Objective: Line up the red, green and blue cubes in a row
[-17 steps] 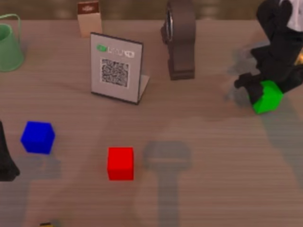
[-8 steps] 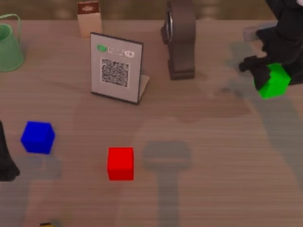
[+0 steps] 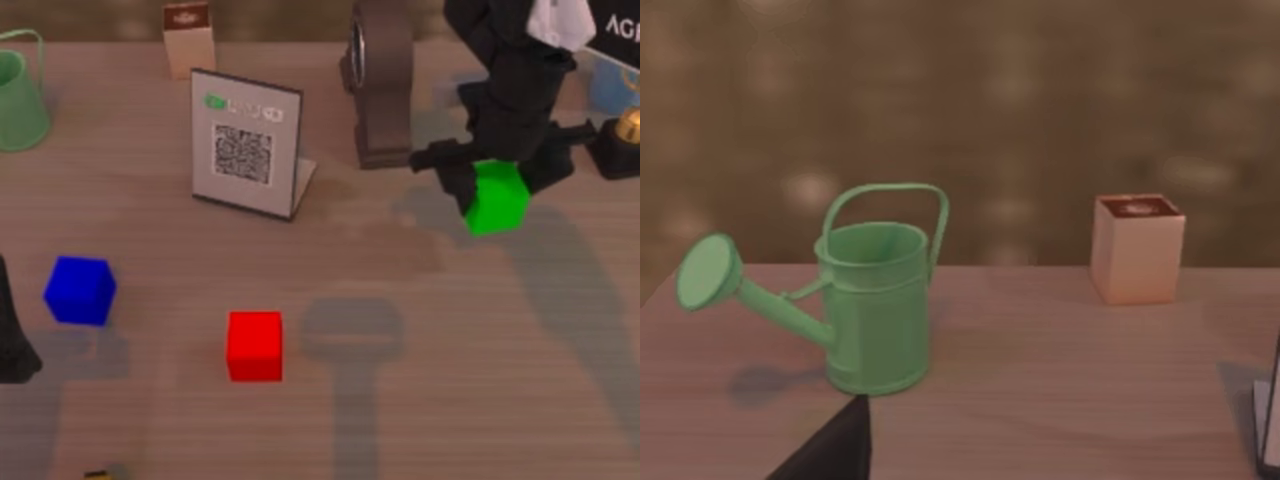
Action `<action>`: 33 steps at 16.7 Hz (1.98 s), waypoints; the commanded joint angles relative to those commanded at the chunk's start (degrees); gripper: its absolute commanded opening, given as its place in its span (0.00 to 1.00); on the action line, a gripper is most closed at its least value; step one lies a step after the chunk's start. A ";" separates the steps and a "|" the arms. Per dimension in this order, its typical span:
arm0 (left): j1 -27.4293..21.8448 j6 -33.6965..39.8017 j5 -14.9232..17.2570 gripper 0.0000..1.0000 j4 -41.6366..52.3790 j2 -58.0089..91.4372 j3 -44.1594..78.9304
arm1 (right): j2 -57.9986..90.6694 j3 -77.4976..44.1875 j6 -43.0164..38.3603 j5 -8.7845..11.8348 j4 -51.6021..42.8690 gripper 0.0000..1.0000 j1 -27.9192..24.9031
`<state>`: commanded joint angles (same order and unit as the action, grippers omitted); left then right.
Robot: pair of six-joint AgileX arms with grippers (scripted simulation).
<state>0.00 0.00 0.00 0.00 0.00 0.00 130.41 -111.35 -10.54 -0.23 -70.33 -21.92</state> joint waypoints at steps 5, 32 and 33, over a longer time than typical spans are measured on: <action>0.00 0.00 0.00 1.00 0.00 0.00 0.00 | -4.08 4.76 -23.02 -0.37 0.54 0.00 -13.91; 0.00 0.00 0.00 1.00 0.00 0.00 0.00 | -3.67 18.67 -35.14 -0.71 15.27 0.23 -23.28; 0.00 0.00 0.00 1.00 0.00 0.00 0.00 | -3.67 18.67 -35.14 -0.71 15.27 0.30 -23.28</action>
<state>0.00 0.00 0.00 0.00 0.00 0.00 126.74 -92.69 -45.68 -0.94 -55.06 -45.19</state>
